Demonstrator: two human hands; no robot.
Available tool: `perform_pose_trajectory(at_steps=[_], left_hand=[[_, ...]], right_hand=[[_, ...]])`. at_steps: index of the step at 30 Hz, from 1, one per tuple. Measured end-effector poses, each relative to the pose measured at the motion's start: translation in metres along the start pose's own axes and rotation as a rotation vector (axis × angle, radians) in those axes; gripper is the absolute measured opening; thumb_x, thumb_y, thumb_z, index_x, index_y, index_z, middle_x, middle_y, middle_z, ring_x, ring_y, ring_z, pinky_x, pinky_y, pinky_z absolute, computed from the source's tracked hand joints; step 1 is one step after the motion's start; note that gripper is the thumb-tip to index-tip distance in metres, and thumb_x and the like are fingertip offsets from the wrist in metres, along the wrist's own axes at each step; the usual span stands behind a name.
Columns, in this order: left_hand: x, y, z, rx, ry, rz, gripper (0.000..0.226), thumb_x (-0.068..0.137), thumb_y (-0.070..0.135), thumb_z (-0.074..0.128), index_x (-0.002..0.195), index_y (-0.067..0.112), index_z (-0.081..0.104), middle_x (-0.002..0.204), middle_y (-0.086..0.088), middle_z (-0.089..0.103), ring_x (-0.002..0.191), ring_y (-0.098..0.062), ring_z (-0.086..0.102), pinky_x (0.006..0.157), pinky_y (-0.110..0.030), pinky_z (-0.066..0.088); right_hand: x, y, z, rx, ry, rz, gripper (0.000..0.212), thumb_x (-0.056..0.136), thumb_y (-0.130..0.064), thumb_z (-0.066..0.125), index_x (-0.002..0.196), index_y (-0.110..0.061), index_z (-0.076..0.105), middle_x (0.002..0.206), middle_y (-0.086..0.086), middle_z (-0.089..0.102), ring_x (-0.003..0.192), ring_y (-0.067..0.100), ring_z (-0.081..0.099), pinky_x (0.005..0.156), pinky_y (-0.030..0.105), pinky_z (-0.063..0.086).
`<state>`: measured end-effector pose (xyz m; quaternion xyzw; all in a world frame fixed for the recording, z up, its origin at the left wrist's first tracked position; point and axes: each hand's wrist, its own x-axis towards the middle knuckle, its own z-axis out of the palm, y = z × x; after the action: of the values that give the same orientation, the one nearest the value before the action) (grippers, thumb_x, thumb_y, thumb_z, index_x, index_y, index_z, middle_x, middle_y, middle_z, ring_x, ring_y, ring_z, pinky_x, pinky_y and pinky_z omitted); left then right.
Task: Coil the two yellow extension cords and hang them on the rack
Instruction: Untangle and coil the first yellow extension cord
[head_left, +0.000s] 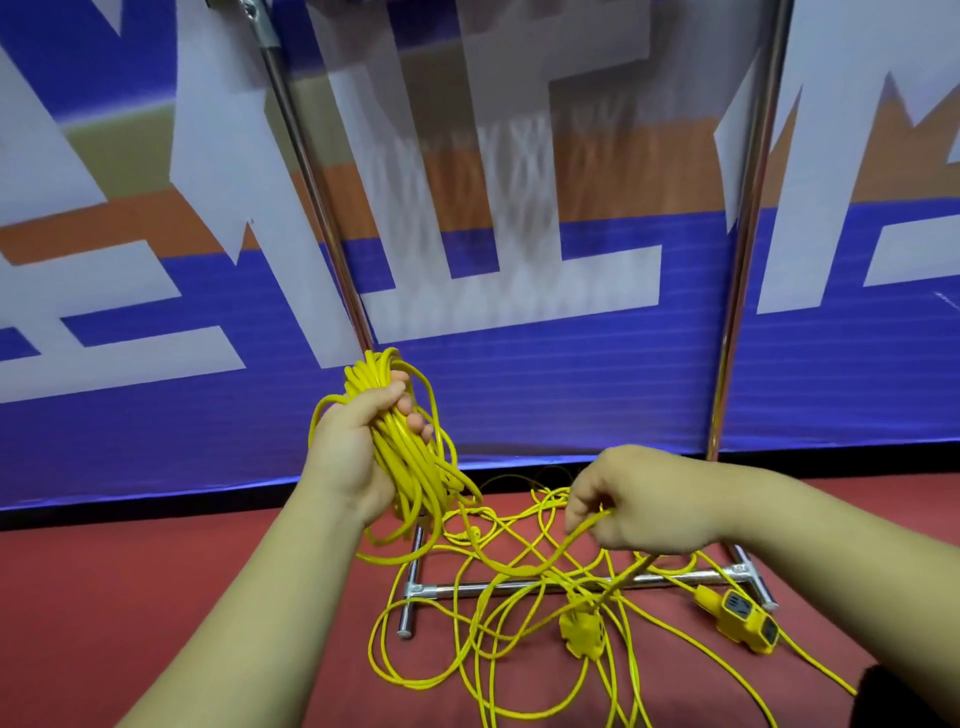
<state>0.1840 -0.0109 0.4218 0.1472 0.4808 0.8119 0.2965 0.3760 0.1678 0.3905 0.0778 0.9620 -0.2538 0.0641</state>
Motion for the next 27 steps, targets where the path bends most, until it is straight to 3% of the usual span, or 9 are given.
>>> perform_pose_trajectory(at_steps=[2,4,7,11,14,16,23,25,27], left_hand=[[0.003,-0.007,-0.002,0.048,-0.018,-0.005,0.007,0.095,0.012,0.056,0.095,0.012,0.063,0.065,-0.001,0.052,0.053,-0.015,0.055,0.058,-0.03,0.052],[0.003,-0.013,0.002,0.08,-0.043,-0.012,0.006,0.095,0.014,0.058,0.093,0.012,0.062,0.065,-0.001,0.053,0.055,-0.015,0.056,0.06,-0.031,0.052],[0.001,-0.024,0.014,0.124,-0.06,-0.042,0.011,0.096,0.016,0.057,0.087,0.01,0.061,0.064,-0.001,0.054,0.055,-0.016,0.057,0.06,-0.032,0.053],[-0.005,-0.044,0.029,0.196,-0.162,-0.117,0.01,0.091,0.017,0.061,0.09,0.007,0.061,0.065,-0.006,0.056,0.058,-0.021,0.06,0.064,-0.036,0.054],[-0.014,-0.057,0.041,0.336,-0.258,-0.189,0.02,0.085,0.023,0.063,0.088,0.003,0.062,0.062,-0.012,0.062,0.058,-0.026,0.063,0.065,-0.038,0.053],[-0.02,-0.064,0.049,0.378,-0.311,-0.235,0.024,0.088,0.024,0.061,0.094,0.001,0.061,0.061,-0.014,0.061,0.053,-0.026,0.064,0.058,-0.036,0.055],[-0.023,-0.076,0.066,0.286,-0.428,-0.397,0.05,0.084,0.056,0.067,0.095,0.007,0.066,0.061,-0.008,0.045,0.043,-0.019,0.048,0.051,-0.031,0.047],[-0.023,-0.077,0.065,0.331,-0.546,-0.378,0.044,0.072,0.044,0.083,0.093,0.009,0.066,0.062,-0.008,0.045,0.044,-0.018,0.05,0.051,-0.031,0.048],[-0.025,-0.078,0.067,0.423,-0.623,-0.362,0.033,0.067,0.024,0.083,0.092,0.01,0.065,0.061,-0.01,0.047,0.044,-0.018,0.051,0.053,-0.031,0.048]], right_hand=[[-0.012,-0.007,-0.012,0.041,0.031,-0.098,0.028,0.084,-0.016,0.065,0.104,-0.032,0.075,0.078,-0.005,0.067,0.066,0.006,0.058,0.062,0.019,0.046],[-0.02,-0.012,-0.02,0.11,0.04,-0.195,0.025,0.088,-0.021,0.066,0.107,-0.036,0.074,0.088,-0.006,0.069,0.074,0.011,0.061,0.071,0.029,0.05],[-0.025,-0.015,-0.024,0.174,0.075,-0.281,0.022,0.093,-0.023,0.067,0.111,-0.034,0.074,0.092,-0.013,0.067,0.083,0.009,0.062,0.077,0.03,0.05],[-0.024,-0.011,-0.033,0.302,0.215,-0.347,0.022,0.094,-0.02,0.067,0.112,-0.03,0.075,0.093,-0.009,0.069,0.088,0.014,0.066,0.082,0.036,0.051],[-0.023,-0.002,-0.038,0.401,0.362,-0.35,0.024,0.093,-0.016,0.068,0.108,-0.034,0.076,0.091,-0.002,0.07,0.086,0.015,0.066,0.08,0.035,0.052],[-0.022,0.005,-0.041,0.486,0.46,-0.326,0.021,0.091,-0.012,0.071,0.104,-0.025,0.078,0.091,-0.003,0.074,0.087,0.011,0.069,0.082,0.03,0.054],[-0.016,0.032,-0.042,0.613,0.642,-0.211,0.012,0.08,-0.01,0.082,0.087,-0.018,0.076,0.082,0.0,0.076,0.076,0.008,0.071,0.074,0.025,0.056],[-0.015,0.037,-0.043,0.591,0.657,-0.189,0.012,0.078,-0.014,0.084,0.084,-0.019,0.074,0.078,-0.002,0.075,0.071,0.007,0.07,0.07,0.024,0.055],[-0.014,0.042,-0.044,0.577,0.673,-0.163,0.015,0.075,-0.018,0.087,0.081,-0.019,0.073,0.074,-0.004,0.074,0.066,0.004,0.066,0.065,0.02,0.052]])
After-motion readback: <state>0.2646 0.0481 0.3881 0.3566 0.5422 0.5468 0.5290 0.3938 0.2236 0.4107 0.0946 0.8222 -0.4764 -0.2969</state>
